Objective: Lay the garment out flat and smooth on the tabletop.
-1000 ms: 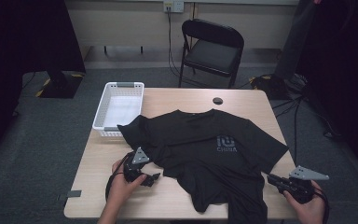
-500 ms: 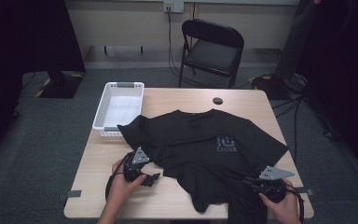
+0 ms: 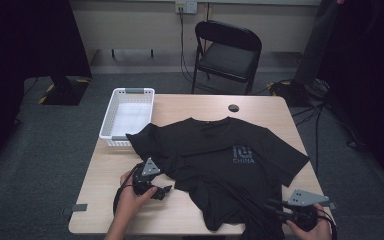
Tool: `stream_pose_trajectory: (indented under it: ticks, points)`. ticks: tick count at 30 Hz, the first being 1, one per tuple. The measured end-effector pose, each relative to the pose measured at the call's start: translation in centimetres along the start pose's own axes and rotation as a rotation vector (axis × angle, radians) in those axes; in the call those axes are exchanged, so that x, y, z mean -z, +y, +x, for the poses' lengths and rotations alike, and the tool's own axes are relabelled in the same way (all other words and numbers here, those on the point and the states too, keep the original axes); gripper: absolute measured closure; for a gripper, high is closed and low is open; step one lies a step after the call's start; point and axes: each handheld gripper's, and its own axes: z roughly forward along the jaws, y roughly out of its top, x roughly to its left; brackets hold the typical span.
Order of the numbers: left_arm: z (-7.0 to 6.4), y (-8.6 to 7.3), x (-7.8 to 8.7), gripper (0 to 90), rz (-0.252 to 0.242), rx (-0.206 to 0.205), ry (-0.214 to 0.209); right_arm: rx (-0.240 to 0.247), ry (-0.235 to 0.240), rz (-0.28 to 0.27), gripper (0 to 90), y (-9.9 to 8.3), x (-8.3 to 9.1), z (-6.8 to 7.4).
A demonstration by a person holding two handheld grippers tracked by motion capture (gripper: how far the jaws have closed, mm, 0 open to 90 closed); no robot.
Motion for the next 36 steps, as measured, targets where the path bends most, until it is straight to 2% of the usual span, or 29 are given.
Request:
stream_pose_trajectory:
  ticks: [1, 2, 4, 5, 6, 8, 9, 11, 12, 16, 17, 20, 21, 22, 24, 26, 29, 31, 32, 34, 35, 36]
  points:
    - [0.0, 0.0, 0.0, 9.7, 0.000, 0.001, 0.000, -0.008, -0.032, -0.012, 66.2, 0.3, 0.0, -0.5]
    - [0.0, 0.0, 0.0, 9.7, 0.000, 0.000, 0.000, -0.011, -0.039, -0.018, 66.8, 0.6, -0.2, -1.1]
    - [0.0, 0.0, 0.0, 9.7, 0.000, 0.000, 0.001, 0.018, -0.082, 0.008, 66.4, 1.1, -0.8, -1.8]
    - [0.0, 0.0, 0.0, 9.7, 0.000, -0.001, 0.001, 0.005, -0.075, 0.028, 70.6, 1.3, -1.3, -2.3]
    - [0.0, 0.0, 0.0, 9.7, 0.000, -0.001, 0.001, 0.002, -0.061, 0.033, 71.1, 1.3, -1.7, -2.5]
    - [0.0, 0.0, 0.0, 9.7, 0.000, -0.001, 0.001, 0.002, -0.067, 0.056, 76.8, 1.2, -2.2, -2.7]
    - [0.0, 0.0, 0.0, 9.7, 0.000, -0.001, 0.001, 0.006, -0.053, 0.058, 76.9, 1.1, -2.4, -2.6]
    - [0.0, 0.0, 0.0, 9.7, 0.000, -0.001, 0.001, -0.001, -0.049, 0.041, 84.6, 0.7, -2.1, -2.4]
    - [0.0, 0.0, 0.0, 9.7, 0.000, -0.001, 0.001, -0.009, -0.029, 0.043, 86.7, 0.5, -1.9, -2.3]
    - [0.0, 0.0, 0.0, 9.7, 0.000, 0.000, 0.002, -0.023, 0.029, 0.039, 85.9, -0.4, -0.9, -1.8]
    - [0.0, 0.0, 0.0, 9.8, 0.000, -0.001, 0.002, -0.026, 0.039, 0.038, 81.3, -0.5, -0.7, -1.7]
    - [0.0, 0.0, 0.0, 9.8, 0.001, -0.001, 0.002, -0.015, 0.007, -0.007, 58.9, -0.1, -0.1, -1.6]
    - [0.0, 0.0, 0.0, 9.7, 0.000, 0.000, 0.002, -0.027, -0.009, -0.023, 50.2, 0.3, 0.0, -1.8]
    - [0.0, 0.0, 0.0, 9.7, 0.001, -0.001, 0.002, -0.045, -0.019, -0.042, 41.5, 0.8, 0.0, -2.2]
    - [0.0, 0.0, 0.0, 9.7, 0.001, -0.001, 0.002, -0.038, -0.050, -0.077, 33.2, 2.1, -0.5, -3.3]
    - [0.0, 0.0, 0.0, 9.7, 0.001, -0.001, 0.002, -0.030, -0.068, -0.078, 24.2, 3.6, -1.6, -4.9]
    - [0.0, 0.0, 0.0, 9.8, 0.001, -0.002, 0.002, -0.025, -0.095, -0.062, 20.2, 4.7, -3.3, -6.6]
    - [0.0, 0.0, 0.0, 9.8, 0.001, -0.002, 0.002, -0.044, -0.077, -0.035, 12.0, 4.9, -4.7, -7.8]
    - [0.0, 0.0, 0.0, 9.7, 0.000, -0.001, 0.002, -0.064, -0.069, -0.024, 13.3, 4.9, -5.2, -8.2]
    - [0.0, 0.0, 0.0, 9.8, 0.000, -0.001, 0.002, -0.083, -0.099, -0.011, 15.4, 4.7, -5.9, -8.6]
    - [0.0, 0.0, 0.0, 9.7, 0.000, -0.001, 0.002, -0.071, -0.108, 0.003, 13.8, 4.6, -6.1, -8.6]
    - [0.0, 0.0, 0.0, 9.7, 0.000, -0.001, 0.002, -0.062, -0.096, 0.023, 11.7, 4.4, -6.3, -8.7]
